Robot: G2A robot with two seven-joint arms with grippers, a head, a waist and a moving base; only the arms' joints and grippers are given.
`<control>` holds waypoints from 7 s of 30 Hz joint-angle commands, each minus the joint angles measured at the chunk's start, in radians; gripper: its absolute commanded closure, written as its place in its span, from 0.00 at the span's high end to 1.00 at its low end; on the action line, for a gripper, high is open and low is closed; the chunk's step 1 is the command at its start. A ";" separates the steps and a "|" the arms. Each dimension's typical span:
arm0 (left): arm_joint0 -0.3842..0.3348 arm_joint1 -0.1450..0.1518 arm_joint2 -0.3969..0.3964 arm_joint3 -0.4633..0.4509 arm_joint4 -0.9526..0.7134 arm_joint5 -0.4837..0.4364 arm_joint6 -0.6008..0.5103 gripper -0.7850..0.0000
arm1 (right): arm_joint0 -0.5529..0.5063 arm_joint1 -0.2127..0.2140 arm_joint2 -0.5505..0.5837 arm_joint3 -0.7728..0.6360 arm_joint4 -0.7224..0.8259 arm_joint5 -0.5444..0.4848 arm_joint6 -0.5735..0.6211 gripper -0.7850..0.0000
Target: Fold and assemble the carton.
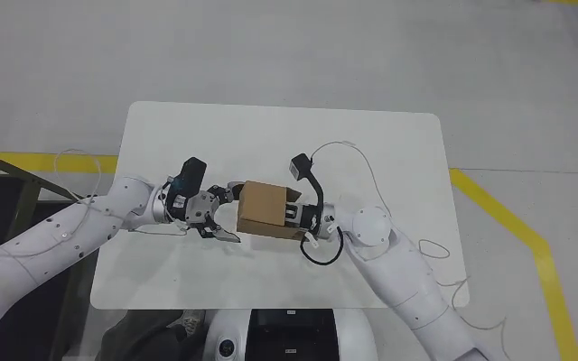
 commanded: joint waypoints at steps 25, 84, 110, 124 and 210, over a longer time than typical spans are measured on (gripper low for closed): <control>-0.009 0.031 -0.034 0.041 -0.162 0.000 0.010 1.00 | -0.011 0.010 -0.018 -0.027 -0.017 -0.015 -0.003 0.00; 0.039 0.034 -0.111 0.010 0.008 0.000 0.035 1.00 | -0.007 0.032 -0.018 -0.040 -0.007 0.070 -0.043 0.00; 0.099 -0.016 -0.211 0.007 -0.029 0.005 -0.185 1.00 | 0.070 0.017 -0.085 -0.007 -0.095 0.177 -0.103 0.00; 0.152 -0.047 -0.275 -0.001 0.040 0.000 -0.191 1.00 | 0.103 0.007 -0.106 0.023 -0.080 0.188 -0.095 0.00; 0.184 0.020 -0.281 0.103 -0.055 0.000 0.035 0.49 | -0.157 0.085 0.188 -0.248 -0.080 0.082 -0.125 0.31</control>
